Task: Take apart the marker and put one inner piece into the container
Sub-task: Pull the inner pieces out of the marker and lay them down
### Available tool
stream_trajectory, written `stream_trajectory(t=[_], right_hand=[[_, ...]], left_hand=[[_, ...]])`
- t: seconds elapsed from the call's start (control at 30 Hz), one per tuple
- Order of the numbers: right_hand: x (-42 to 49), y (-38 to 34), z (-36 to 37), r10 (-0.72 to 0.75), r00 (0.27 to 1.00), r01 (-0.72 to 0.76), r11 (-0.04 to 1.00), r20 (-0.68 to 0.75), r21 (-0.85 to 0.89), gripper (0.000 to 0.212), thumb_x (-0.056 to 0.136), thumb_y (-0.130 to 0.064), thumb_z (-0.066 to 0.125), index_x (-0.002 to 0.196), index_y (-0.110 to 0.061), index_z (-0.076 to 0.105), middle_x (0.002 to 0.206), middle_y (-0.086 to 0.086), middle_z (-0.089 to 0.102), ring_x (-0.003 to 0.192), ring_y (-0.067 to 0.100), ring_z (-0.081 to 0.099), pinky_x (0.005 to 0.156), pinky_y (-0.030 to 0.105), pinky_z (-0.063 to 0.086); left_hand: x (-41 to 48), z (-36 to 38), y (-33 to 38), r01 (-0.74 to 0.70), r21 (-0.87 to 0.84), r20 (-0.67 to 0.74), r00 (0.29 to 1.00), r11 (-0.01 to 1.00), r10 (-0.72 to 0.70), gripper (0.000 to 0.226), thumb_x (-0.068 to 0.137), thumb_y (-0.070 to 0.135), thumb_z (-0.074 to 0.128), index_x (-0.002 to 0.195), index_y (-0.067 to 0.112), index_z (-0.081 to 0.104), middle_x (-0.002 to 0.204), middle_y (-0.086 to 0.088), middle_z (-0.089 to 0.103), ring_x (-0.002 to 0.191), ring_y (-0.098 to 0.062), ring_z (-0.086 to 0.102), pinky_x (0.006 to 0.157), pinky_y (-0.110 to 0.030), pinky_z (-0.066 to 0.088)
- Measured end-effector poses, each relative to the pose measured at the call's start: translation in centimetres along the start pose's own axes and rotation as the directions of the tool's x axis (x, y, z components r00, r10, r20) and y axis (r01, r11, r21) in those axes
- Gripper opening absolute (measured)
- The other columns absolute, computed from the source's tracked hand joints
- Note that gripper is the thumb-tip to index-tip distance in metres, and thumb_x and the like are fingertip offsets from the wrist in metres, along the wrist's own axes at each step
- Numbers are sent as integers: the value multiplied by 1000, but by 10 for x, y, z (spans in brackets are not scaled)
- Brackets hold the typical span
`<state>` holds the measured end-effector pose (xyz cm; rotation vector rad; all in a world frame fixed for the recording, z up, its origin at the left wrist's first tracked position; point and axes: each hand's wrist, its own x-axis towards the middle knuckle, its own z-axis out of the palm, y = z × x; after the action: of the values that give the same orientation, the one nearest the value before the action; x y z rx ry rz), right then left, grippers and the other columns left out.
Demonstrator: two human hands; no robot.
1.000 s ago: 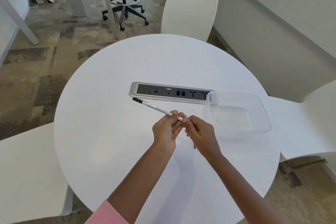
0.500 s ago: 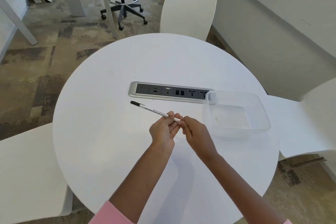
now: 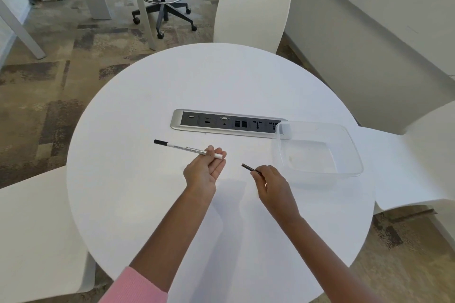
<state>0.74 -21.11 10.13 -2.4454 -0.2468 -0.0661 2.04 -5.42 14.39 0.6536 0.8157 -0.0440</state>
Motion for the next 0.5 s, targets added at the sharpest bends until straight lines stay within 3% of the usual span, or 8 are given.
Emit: stream_trajectory(t=[0.1, 0.17, 0.33, 0.5], right_hand=[[-1, 10, 12, 109, 994, -109, 994, 9, -2, 15, 90, -10, 50, 90, 0, 62, 81, 12, 55, 70, 27, 54, 64, 29, 41], [-3, 15, 20, 164, 986, -163, 986, 27, -34, 17, 89, -9, 50, 92, 0, 64, 81, 14, 53, 75, 31, 57, 64, 30, 41], [-1, 19, 32, 207, 977, -197, 965, 43, -172, 23, 91, -11, 47, 89, 4, 63, 86, 20, 53, 86, 34, 53, 68, 37, 44], [-2, 17, 40, 214, 976, -199, 947, 31, -250, 23, 91, -9, 44, 82, 7, 59, 90, 23, 55, 88, 35, 54, 66, 39, 44]], left_hand=[[-1, -2, -2, 16, 19, 6, 1000, 1000, -16, 9, 88, 3, 57, 79, 4, 58, 78, -10, 65, 59, -16, 68, 85, -34, 51], [-2, -3, -4, 30, 22, 8, 1000, 999, -31, 9, 88, 4, 57, 80, 4, 58, 75, -9, 67, 65, -18, 67, 87, -35, 49], [2, -10, -12, 77, 37, 1, 997, 996, -77, 9, 88, 5, 57, 80, 3, 58, 58, -5, 70, 55, -15, 69, 82, -35, 48], [5, -15, -16, 101, 55, -13, 995, 993, -101, 6, 88, 3, 57, 82, 2, 58, 64, -9, 70, 75, -23, 64, 85, -36, 48]])
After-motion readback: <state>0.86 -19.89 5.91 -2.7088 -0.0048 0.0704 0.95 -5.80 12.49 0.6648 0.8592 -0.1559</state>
